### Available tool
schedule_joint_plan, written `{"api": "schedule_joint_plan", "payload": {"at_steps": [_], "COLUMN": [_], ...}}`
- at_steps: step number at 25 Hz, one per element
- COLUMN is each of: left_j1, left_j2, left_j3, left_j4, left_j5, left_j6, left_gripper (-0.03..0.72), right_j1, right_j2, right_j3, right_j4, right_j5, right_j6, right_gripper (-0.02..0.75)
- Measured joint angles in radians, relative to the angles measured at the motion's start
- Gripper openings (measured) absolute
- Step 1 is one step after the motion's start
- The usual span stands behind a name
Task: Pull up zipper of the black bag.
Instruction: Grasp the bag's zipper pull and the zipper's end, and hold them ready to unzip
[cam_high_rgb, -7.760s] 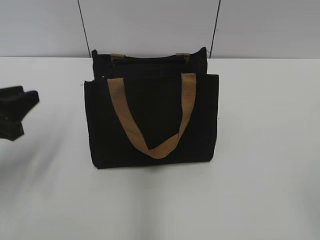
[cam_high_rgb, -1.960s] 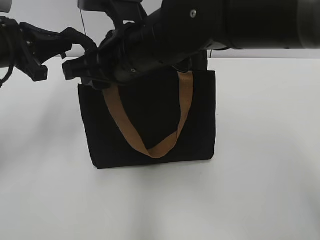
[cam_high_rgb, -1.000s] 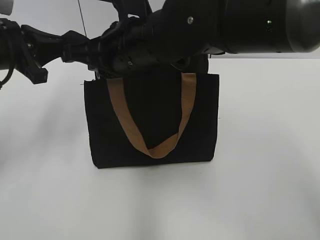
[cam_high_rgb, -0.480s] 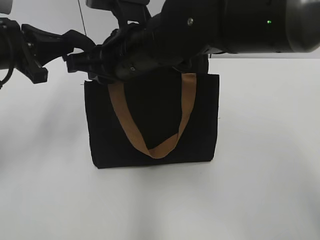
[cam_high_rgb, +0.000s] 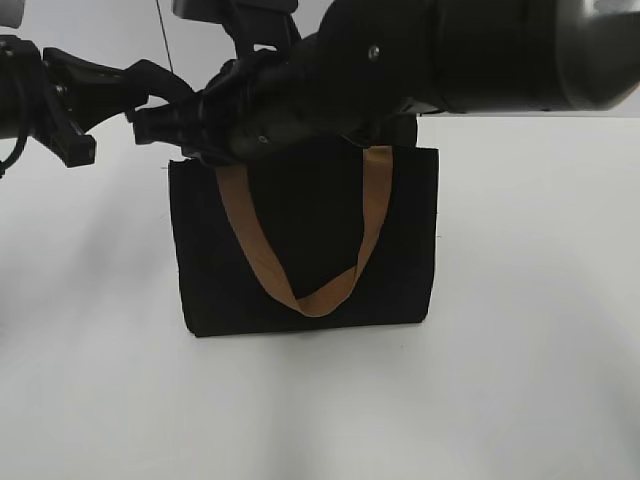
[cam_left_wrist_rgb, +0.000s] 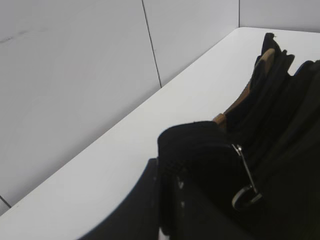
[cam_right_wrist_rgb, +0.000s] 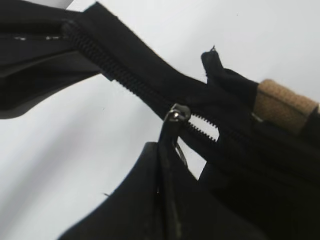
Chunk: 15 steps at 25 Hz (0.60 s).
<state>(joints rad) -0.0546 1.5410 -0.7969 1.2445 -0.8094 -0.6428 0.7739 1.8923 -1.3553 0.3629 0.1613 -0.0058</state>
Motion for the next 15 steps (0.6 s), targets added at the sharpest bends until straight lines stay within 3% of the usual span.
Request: {"api": "schedule_joint_plan", "payload": {"at_steps": [12,15], "left_j1": [0.000,0.000], "left_j2": [0.000,0.000], "left_j3": [0.000,0.000], "left_j4": [-0.001,-0.001], "left_j5": [0.000,0.000], "left_j6": [-0.001,-0.005], "left_gripper": [-0.008,-0.008], "right_j1": [-0.002,-0.002], "right_j2": [-0.061,-0.061], "right_j3": [0.000,0.000], "right_j4": [-0.002,-0.012], "right_j5": [0.063,0.085], "right_j6": [-0.038,-0.092], "right_gripper": [-0.013,0.073]}}
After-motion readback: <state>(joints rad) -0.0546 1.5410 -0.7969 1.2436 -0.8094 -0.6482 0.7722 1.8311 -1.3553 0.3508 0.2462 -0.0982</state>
